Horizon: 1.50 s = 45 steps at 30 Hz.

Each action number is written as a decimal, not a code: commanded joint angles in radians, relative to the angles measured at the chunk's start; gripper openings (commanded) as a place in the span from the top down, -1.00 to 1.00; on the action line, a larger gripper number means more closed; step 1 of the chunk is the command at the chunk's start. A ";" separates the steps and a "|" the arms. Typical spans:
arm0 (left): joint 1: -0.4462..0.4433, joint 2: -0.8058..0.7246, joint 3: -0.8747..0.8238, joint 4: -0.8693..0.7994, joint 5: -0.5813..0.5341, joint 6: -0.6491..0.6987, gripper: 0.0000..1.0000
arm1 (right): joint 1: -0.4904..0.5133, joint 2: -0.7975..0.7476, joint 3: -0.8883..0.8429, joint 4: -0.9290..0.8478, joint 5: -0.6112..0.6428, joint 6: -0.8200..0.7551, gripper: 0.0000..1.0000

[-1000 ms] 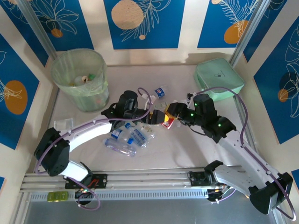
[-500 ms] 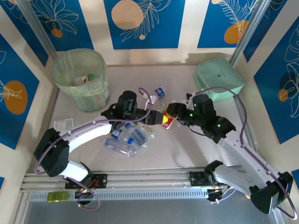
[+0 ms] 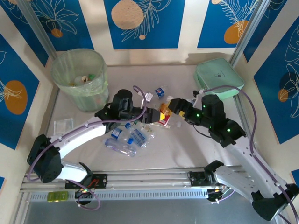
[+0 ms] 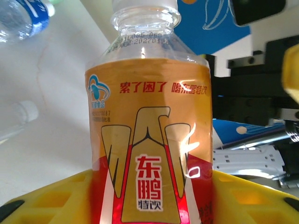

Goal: Put the plastic bottles in the bin

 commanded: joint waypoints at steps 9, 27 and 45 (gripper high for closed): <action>0.198 -0.183 0.232 -0.415 -0.340 0.124 0.05 | -0.022 -0.076 0.072 -0.139 0.095 -0.123 -0.86; 0.531 0.046 0.789 -0.929 -0.790 -0.104 0.29 | -0.039 -0.016 0.057 -0.160 0.114 -0.160 -0.83; 0.748 0.390 1.151 -1.191 -0.865 -0.129 0.28 | -0.077 -0.013 -0.014 -0.133 0.108 -0.173 -0.83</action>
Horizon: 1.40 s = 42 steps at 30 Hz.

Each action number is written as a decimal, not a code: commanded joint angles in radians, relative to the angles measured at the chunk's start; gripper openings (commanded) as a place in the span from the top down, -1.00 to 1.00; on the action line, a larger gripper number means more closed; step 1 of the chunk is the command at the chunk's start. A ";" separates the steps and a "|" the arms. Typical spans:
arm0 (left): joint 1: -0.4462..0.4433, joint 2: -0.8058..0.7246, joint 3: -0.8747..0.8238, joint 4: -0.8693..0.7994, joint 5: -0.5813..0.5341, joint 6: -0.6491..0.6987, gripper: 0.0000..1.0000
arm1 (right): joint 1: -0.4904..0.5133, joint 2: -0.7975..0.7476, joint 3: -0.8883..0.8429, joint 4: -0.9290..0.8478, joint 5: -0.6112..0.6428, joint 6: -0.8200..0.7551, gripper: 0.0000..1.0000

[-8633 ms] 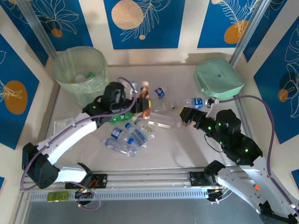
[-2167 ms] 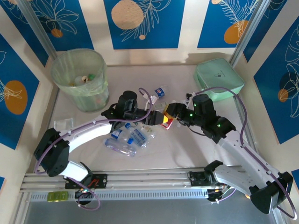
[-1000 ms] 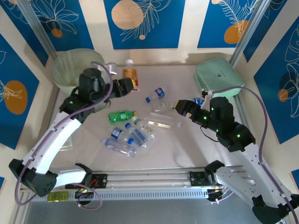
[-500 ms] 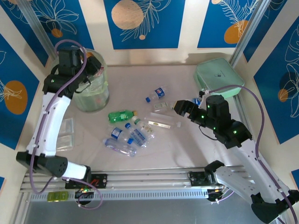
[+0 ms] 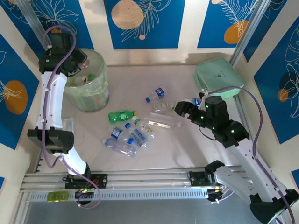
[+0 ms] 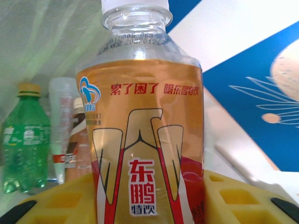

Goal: Put the plastic bottles in the bin

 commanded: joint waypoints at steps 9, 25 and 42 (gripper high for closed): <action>0.092 0.112 0.014 -0.179 -0.089 -0.017 0.23 | -0.014 -0.002 -0.069 0.039 -0.011 0.007 -0.83; 0.093 0.150 0.008 -0.206 -0.109 -0.025 -0.52 | -0.017 -0.017 -0.047 0.008 0.013 0.009 -0.83; -0.012 -0.122 -0.066 -0.134 -0.088 0.030 -0.63 | -0.001 0.009 0.007 -0.044 0.005 -0.022 -0.81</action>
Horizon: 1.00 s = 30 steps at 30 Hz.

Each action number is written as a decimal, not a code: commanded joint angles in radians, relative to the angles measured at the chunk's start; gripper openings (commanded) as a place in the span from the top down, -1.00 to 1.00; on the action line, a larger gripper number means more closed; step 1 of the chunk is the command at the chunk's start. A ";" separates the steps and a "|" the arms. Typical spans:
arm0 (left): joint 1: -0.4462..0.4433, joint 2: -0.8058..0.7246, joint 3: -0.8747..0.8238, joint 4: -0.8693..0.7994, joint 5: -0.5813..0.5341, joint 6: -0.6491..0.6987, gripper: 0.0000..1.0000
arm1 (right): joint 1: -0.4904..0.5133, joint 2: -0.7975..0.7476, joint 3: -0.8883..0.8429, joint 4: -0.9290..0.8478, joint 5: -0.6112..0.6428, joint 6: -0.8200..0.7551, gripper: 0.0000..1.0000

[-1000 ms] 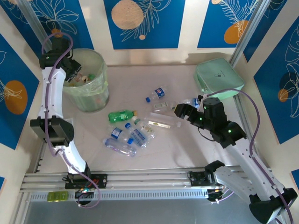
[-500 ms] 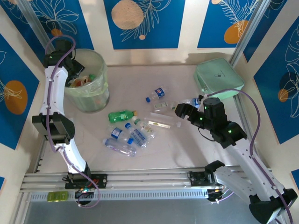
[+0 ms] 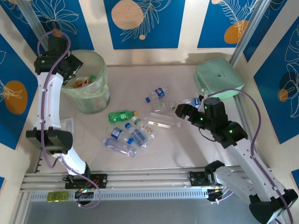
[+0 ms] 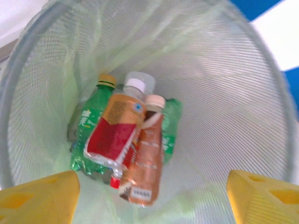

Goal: Put the plastic bottles in the bin

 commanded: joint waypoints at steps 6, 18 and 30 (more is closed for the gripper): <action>-0.140 -0.214 -0.115 0.095 0.028 0.088 -0.61 | 0.017 0.038 0.056 -0.055 0.064 0.008 -0.75; -0.419 -0.585 -0.794 0.523 0.311 0.107 -0.40 | -0.060 0.215 0.124 -0.192 0.266 0.305 -0.67; -0.436 -0.658 -1.149 0.856 0.825 0.277 -0.54 | -0.364 0.557 0.110 0.012 0.013 0.485 -0.62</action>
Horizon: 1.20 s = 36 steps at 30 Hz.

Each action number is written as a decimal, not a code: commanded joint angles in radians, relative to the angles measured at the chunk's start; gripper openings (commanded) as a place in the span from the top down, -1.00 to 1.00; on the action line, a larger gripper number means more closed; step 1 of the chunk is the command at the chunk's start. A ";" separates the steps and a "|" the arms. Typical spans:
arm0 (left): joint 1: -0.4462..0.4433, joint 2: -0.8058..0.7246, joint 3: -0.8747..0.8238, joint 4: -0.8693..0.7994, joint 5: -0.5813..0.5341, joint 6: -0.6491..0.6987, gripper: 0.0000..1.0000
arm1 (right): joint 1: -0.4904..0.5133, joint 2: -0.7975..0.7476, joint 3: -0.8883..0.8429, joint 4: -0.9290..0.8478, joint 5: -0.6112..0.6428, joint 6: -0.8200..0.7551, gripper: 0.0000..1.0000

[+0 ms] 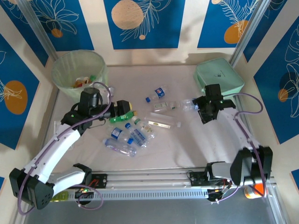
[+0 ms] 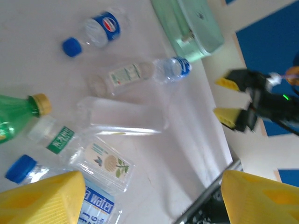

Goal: Put the plastic bottles in the bin

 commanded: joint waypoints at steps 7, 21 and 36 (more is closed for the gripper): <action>-0.023 -0.079 -0.101 0.119 0.121 0.082 -0.58 | -0.059 0.307 0.216 0.018 -0.070 0.086 -0.66; -0.023 -0.112 -0.096 0.086 0.081 0.103 -0.60 | -0.078 0.619 0.388 -0.012 -0.083 0.206 -0.81; -0.023 -0.101 -0.086 0.064 0.033 0.111 -0.62 | -0.106 0.539 0.312 0.001 -0.076 0.192 -0.01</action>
